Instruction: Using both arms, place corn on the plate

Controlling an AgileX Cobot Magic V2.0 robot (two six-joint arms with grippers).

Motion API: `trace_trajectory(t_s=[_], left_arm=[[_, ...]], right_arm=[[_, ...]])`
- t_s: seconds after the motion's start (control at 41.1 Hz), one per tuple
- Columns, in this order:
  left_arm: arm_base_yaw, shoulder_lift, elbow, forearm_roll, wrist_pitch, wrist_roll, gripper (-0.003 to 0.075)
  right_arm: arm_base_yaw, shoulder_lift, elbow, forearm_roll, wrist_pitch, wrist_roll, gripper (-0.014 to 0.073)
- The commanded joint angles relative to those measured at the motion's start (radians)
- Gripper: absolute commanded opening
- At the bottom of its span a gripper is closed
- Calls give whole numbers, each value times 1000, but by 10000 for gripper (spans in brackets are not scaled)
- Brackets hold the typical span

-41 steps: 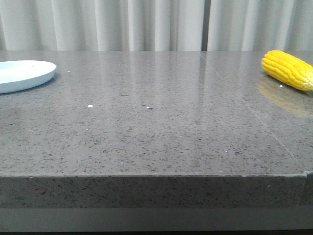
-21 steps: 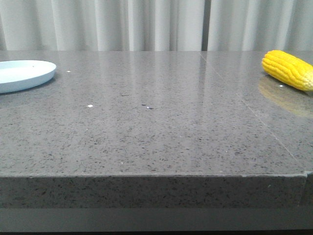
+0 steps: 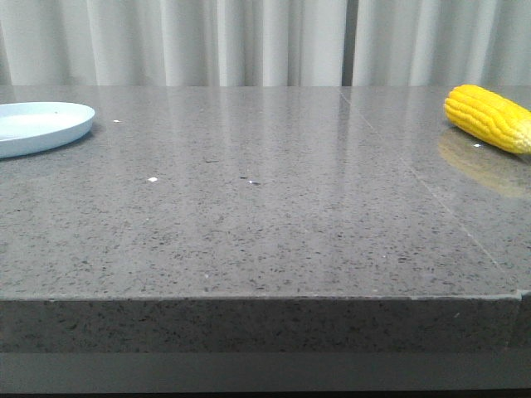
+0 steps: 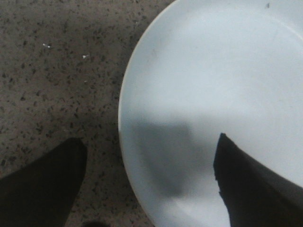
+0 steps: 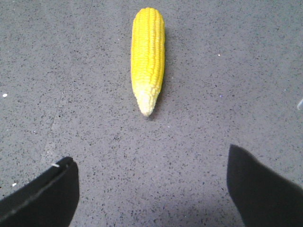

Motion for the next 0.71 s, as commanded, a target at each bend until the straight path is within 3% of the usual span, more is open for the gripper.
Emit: trace_trajectory(t_s=[0.0,0.146,0.219,0.535,0.681], left_arm=[[2,-17,-40,-30,-41,3,545],[2,9,-40,-30,-51,3,544],[2,16,-40,-30,-54,3,505],[2,16,-40,-30,-60,3,-8],[2,9,-42,-46,-39,3,-20]], right_arm=[[-6,5,-24,-2,-64,-12,655],[-6,5,-24,-2,-65,-12,655],[-6,5,-24,-2,-65,-12,655],[-6,5,-24,-2,-65,-12,655],[-6,5,-24,-2,-65,-12,655]])
